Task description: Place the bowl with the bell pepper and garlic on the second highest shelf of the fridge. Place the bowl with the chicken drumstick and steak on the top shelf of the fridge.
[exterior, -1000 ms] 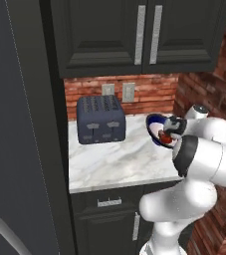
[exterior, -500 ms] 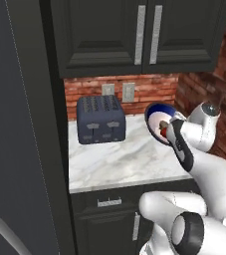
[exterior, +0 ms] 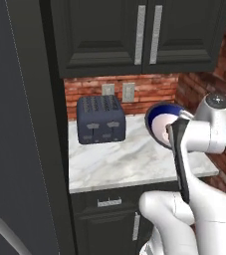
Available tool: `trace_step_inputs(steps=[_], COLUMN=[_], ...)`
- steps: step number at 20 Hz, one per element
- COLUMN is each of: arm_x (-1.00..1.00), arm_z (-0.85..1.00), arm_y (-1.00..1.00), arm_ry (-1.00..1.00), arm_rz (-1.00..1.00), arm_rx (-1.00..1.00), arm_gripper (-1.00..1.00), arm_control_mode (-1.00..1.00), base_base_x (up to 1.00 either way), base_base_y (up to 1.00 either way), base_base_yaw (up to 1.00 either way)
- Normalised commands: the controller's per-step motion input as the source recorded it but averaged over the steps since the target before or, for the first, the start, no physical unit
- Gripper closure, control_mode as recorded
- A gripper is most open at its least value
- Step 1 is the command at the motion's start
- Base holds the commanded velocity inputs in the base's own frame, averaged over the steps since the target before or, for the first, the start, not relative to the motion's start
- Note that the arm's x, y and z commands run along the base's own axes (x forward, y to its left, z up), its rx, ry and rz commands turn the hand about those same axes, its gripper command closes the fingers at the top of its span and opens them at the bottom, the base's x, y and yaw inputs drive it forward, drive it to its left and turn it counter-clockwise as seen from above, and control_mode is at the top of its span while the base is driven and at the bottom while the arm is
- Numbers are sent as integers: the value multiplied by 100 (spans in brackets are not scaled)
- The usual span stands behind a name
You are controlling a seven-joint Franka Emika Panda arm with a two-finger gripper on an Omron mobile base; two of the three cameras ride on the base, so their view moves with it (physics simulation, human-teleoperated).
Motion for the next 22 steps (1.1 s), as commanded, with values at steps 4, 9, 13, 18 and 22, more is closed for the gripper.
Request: trace_step_inputs(steps=[4,9,13,18,22], arm_x=[5,-49,0,0,0], arm_z=[4,0,0,0,0], arm_y=[3,-7,0,0,0], arm_ry=[7,0,0,0,0], arm_rz=[0,0,0,0,0], arm_rx=[0,0,0,0,0], arm_gripper=[100,100,100,100,100], arm_control_mode=[-100,100,100,100,100], base_base_x=[0,-20,-100,-100,-100], base_base_y=[0,-4,-5,8,44], base_base_yaw=[0,0,5,8,6])
